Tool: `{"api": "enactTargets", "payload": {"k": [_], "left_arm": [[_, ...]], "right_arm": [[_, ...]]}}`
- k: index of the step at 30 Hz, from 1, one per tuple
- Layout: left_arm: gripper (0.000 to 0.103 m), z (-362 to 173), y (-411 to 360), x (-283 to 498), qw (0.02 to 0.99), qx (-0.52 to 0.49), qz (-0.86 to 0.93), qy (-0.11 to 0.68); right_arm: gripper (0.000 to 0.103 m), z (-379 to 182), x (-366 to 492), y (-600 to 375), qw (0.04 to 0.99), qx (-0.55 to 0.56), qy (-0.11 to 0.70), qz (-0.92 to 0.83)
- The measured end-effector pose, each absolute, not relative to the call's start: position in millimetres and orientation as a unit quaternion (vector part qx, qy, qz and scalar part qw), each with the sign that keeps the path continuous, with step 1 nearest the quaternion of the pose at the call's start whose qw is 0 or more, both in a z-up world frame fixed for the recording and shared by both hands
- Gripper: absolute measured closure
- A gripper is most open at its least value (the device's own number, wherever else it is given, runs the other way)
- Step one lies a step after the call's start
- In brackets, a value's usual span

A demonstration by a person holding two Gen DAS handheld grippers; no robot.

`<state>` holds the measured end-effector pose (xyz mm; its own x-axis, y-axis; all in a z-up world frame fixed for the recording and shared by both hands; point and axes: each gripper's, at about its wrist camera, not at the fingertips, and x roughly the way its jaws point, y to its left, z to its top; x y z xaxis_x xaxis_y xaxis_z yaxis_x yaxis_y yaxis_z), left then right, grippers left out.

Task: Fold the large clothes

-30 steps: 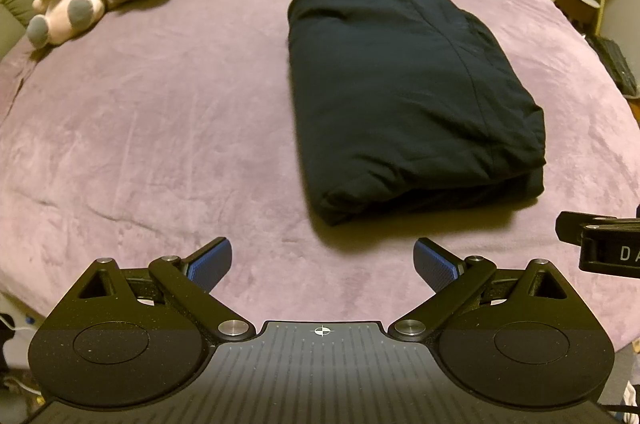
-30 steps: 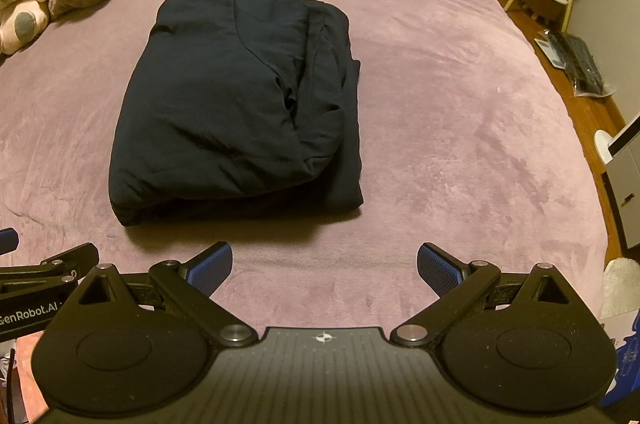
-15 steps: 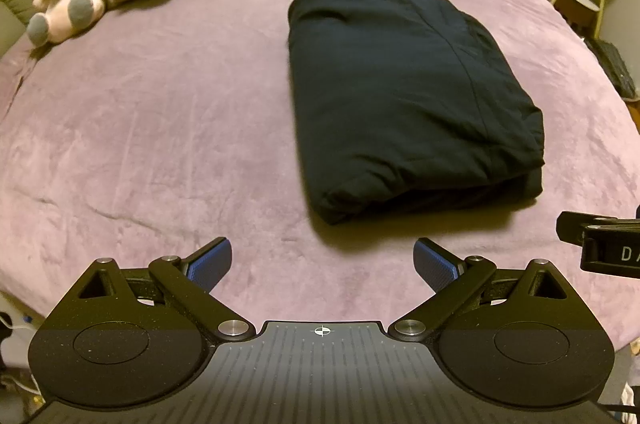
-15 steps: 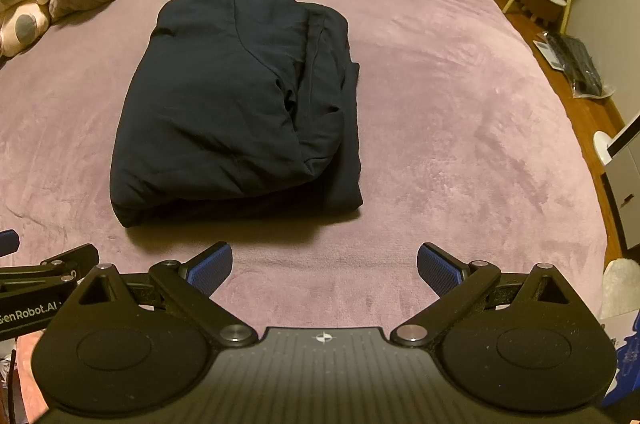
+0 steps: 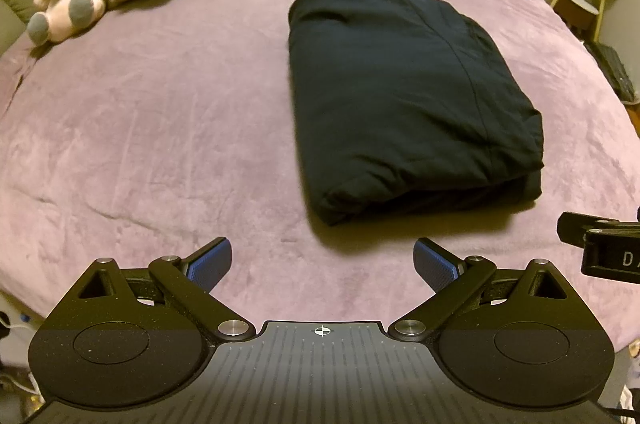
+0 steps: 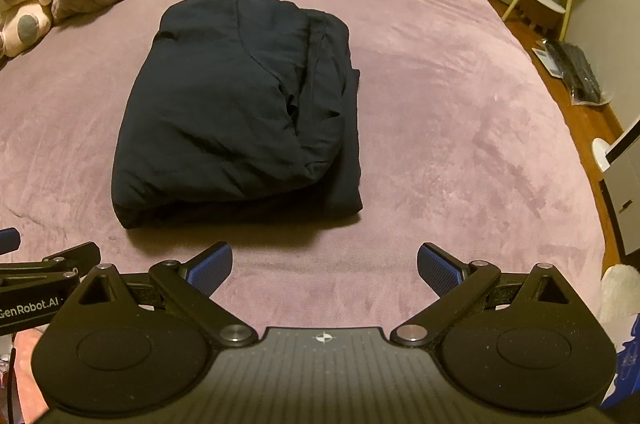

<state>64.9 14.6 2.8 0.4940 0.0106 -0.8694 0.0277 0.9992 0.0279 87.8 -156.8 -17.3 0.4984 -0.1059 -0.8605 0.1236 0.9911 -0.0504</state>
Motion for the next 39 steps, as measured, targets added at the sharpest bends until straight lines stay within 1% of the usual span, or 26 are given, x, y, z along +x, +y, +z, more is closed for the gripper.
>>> {"api": "enactTargets", "payload": {"k": [31, 39], "left_arm": [[0.003, 5.4, 10.6, 61.3, 0.867, 0.01, -0.02, 0.498], [0.003, 6.4, 8.9, 55.9, 0.876, 0.017, -0.022, 0.482]], "right_arm": [[0.004, -13.6, 81.3, -154.9, 0.871, 0.015, 0.487, -0.072], [0.004, -13.2, 80.5, -156.0, 0.871, 0.016, 0.486, -0.073]]}}
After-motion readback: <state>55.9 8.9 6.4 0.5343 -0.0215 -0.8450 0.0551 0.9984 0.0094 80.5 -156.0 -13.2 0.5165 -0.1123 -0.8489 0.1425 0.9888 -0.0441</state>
